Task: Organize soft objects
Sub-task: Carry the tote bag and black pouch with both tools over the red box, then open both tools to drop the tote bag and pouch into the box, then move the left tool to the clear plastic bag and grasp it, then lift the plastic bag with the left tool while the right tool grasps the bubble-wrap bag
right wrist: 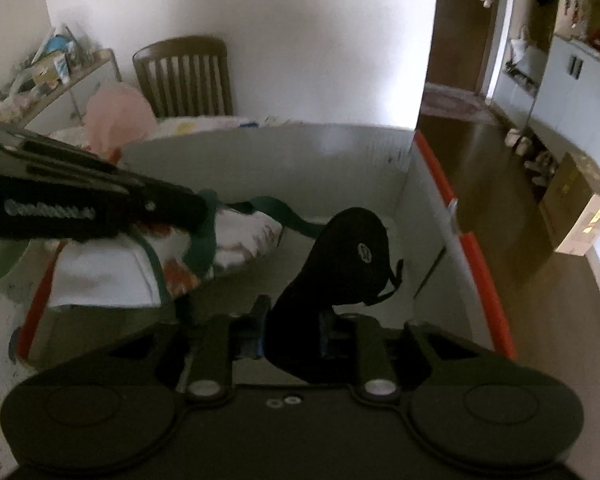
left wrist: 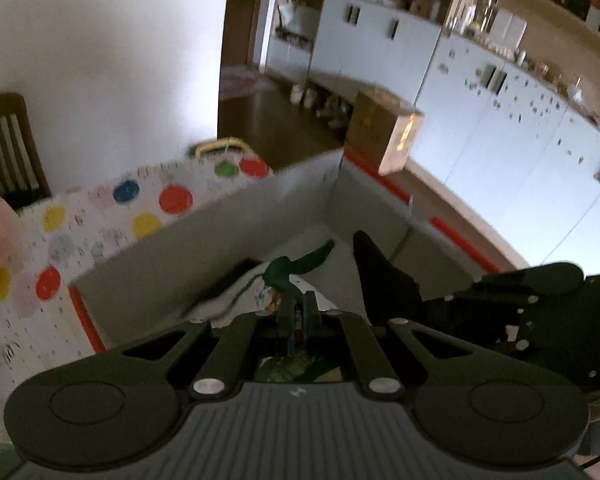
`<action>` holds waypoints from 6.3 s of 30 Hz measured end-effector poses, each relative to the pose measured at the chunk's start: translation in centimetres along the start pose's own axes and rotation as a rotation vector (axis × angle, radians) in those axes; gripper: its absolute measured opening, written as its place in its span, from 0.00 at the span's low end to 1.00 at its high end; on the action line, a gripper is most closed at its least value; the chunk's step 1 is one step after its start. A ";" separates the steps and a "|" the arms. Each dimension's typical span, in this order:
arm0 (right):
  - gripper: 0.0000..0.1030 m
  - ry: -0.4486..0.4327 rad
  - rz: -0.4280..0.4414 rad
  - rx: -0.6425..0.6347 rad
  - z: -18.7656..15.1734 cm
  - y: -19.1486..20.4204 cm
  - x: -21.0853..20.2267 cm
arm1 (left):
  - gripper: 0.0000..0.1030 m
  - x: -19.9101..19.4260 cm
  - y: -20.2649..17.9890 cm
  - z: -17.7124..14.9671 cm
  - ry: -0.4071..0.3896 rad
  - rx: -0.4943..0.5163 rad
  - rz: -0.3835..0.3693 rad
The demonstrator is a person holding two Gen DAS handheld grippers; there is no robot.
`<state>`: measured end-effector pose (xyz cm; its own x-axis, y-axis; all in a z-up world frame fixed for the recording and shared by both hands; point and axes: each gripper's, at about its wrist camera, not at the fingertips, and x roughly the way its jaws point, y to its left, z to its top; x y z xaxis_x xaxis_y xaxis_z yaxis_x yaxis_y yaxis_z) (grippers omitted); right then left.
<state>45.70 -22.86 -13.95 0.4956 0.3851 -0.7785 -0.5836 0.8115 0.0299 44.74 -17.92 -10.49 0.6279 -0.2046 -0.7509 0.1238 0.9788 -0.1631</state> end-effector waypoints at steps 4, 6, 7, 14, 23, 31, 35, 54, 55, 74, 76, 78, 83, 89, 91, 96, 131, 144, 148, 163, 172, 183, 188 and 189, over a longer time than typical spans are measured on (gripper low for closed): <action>0.27 0.038 0.009 -0.023 -0.1 0.4 0.1 | 0.03 1.5 0.2 -0.9 0.076 -0.026 -0.020; 0.30 0.050 0.016 -0.032 -0.1 0.4 0.0 | 0.04 2.1 0.3 -1.4 0.108 -0.027 -0.017; 0.32 0.052 0.017 -0.036 0.0 0.4 -0.1 | 0.04 2.2 0.2 -1.7 0.115 -0.022 -0.012; 0.48 0.071 0.018 -0.055 0.2 -0.2 -1.1 | 0.04 2.2 0.4 -2.6 0.152 -0.034 -0.008; 0.56 0.029 -0.014 -0.011 -0.5 -0.9 -3.2 | 0.08 -0.1 0.1 -2.5 0.103 -0.038 0.006; 0.63 -0.034 -0.035 0.051 -0.9 -0.6 -5.7 | 0.61 -3.7 -0.2 -2.7 0.026 -0.033 0.007; 0.71 -0.066 -0.035 0.074 -0.8 -0.1 -6.9 | 0.61 -5.6 -0.4 -2.9 0.000 -0.028 0.000; 0.99 -0.202 0.038 0.114 -2.0 6.8 -12.1 | 0.81 -16.5 1.6 -7.6 -0.152 -0.031 0.024; 0.99 -0.210 0.041 0.108 -2.1 7.4 -12.5 | 0.81 -17.1 1.8 -8.1 -0.159 -0.038 0.027; 1.00 -0.270 0.136 0.036 -3.0 20.5 -13.6 | 1.00 -28.3 11.7 -17.5 -0.283 -0.123 0.154; 1.00 -0.262 0.140 0.034 -3.1 22.0 -13.0 | 1.00 -29.2 13.1 -18.6 -0.285 -0.111 0.183; 1.00 -0.267 0.140 0.034 -3.4 23.4 -12.6 | 1.00 -30.0 14.5 -19.4 -0.286 -0.109 0.200; 1.00 -0.227 0.144 0.045 -2.8 26.4 -10.8 | 1.00 -31.5 18.3 -21.8 -0.294 -0.125 0.246; 1.00 -0.175 0.136 0.058 -1.3 28.9 -8.2 | 1.00 -31.4 21.5 -24.6 -0.272 -0.119 0.243; 1.00 -0.149 0.123 0.068 -0.6 30.0 -7.0 | 1.00 -30.9 22.3 -25.5 -0.254 -0.113 0.242; 0.99 -0.119 0.106 0.080 0.5 32.6 -4.3 | 1.00 -28.8 23.5 -27.6 -0.208 -0.083 0.245; 0.27 0.092 -0.052 0.337 3.8 37.2 8.5 | 0.67 -18.6 22.0 -30.5 -0.067 0.135 0.191; 0.03 0.031 -0.039 0.313 3.4 37.3 6.6 | 0.32 -19.5 22.5 -31.1 -0.064 0.072 0.232; 0.03 0.002 -0.011 0.296 3.4 37.2 4.8 | 0.30 -20.1 22.5 -31.3 -0.070 0.055 0.228; 0.03 -0.094 0.081 0.210 3.2 35.5 -3.1 | 0.24 -23.3 21.4 -29.8 -0.099 -0.009 0.222; 0.03 -0.139 0.100 0.166 2.5 33.1 -7.6 | 0.24 -26.1 19.5 -26.2 -0.153 -0.020 0.209; 0.03 -0.192 0.094 0.194 1.9 28.1 -11.5 | 0.24 -28.1 16.7 -20.1 -0.243 -0.004 0.212; 0.03 -0.211 0.084 0.218 1.5 25.2 -12.8 | 0.24 -27.8 14.8 -17.1 -0.271 0.018 0.194; 0.03 -0.213 0.078 0.221 1.4 24.6 -12.9 | 0.24 -27.5 14.4 -16.4 -0.274 0.014 0.183</action>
<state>25.81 -7.22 -2.29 0.5921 0.5140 -0.6206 -0.4826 0.8429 0.2377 16.65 1.69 -2.66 0.8237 -0.0172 -0.5668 -0.0006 0.9995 -0.0313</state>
